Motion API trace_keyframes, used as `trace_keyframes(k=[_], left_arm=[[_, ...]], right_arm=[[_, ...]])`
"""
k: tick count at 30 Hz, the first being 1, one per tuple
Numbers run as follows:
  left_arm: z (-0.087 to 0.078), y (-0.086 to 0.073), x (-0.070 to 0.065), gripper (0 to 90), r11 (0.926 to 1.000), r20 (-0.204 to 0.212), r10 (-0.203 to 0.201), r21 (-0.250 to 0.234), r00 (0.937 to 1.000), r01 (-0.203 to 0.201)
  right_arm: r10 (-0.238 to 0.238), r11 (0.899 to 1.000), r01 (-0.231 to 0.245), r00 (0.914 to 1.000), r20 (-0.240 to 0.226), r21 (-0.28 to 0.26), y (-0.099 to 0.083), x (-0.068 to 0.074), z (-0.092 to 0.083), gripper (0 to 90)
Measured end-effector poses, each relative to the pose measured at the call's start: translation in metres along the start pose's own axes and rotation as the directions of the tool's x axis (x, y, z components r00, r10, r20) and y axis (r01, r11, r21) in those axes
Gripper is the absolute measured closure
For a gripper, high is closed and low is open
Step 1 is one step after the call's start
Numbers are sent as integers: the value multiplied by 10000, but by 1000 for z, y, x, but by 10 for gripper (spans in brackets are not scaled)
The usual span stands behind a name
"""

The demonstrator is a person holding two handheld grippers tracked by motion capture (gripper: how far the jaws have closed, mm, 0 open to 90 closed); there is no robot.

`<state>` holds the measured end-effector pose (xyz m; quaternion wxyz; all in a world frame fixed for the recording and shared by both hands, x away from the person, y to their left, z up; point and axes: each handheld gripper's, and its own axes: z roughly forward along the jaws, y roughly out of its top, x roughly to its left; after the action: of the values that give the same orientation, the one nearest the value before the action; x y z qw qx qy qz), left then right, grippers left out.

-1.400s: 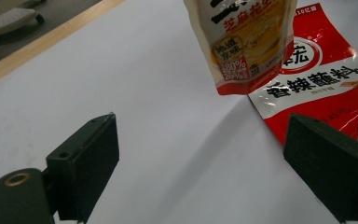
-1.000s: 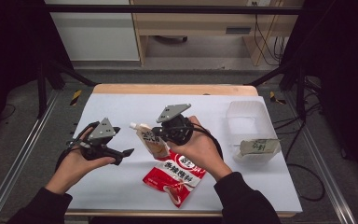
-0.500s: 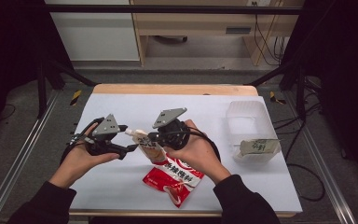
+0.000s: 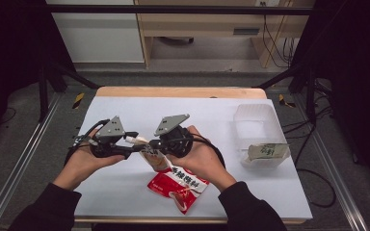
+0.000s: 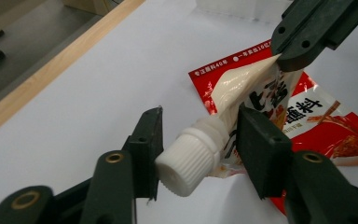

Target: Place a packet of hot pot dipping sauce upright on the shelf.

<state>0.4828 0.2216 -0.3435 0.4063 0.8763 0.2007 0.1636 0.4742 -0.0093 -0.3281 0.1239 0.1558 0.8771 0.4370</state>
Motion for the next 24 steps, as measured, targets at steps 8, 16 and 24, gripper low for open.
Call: trace_keyframes(k=[8,16,24], left_arm=[[-7,4,-3,702,10000,461,19,44,9989,-21],[-11,24,-14,726,9968,398,716,338,9966,-730],[-15,30,-13,729,9943,391,920,500,9950,-940]], right_arm=[[123,9999,-125,9997,199,86,-2,-6,-2,900],[-189,9984,174,9995,270,531,-6,-10,-4,782],[-1099,9862,1002,9916,688,1317,-4,-10,-15,444]])
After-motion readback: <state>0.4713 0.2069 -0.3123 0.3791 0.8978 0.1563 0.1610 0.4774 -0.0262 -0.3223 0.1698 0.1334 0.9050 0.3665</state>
